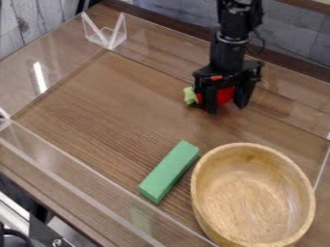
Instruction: Move the red fruit to the left
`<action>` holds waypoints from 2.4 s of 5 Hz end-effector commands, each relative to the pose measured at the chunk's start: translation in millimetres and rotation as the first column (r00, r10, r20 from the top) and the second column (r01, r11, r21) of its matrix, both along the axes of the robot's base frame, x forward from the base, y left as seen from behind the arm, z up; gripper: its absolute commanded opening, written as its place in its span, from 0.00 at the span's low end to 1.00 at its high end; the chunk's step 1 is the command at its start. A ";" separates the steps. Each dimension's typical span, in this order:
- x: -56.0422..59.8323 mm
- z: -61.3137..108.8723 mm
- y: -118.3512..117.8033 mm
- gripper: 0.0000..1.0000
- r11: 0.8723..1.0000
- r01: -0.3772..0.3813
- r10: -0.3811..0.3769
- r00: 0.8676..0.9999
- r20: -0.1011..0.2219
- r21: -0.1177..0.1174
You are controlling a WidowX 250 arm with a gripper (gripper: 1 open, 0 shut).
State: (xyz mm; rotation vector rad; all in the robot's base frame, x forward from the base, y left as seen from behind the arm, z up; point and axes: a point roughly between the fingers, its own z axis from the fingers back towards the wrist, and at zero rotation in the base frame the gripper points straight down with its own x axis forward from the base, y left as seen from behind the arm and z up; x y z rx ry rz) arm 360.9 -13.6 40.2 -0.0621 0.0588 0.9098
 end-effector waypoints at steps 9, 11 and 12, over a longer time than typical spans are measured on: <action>-9.1 15.4 38.0 0.00 0.986 -0.165 0.163 0.981 0.102 0.006; -14.4 35.2 32.3 0.00 0.980 -0.199 0.199 0.976 0.092 -0.004; -15.9 44.9 27.7 0.00 0.976 -0.217 0.217 0.972 0.087 -0.011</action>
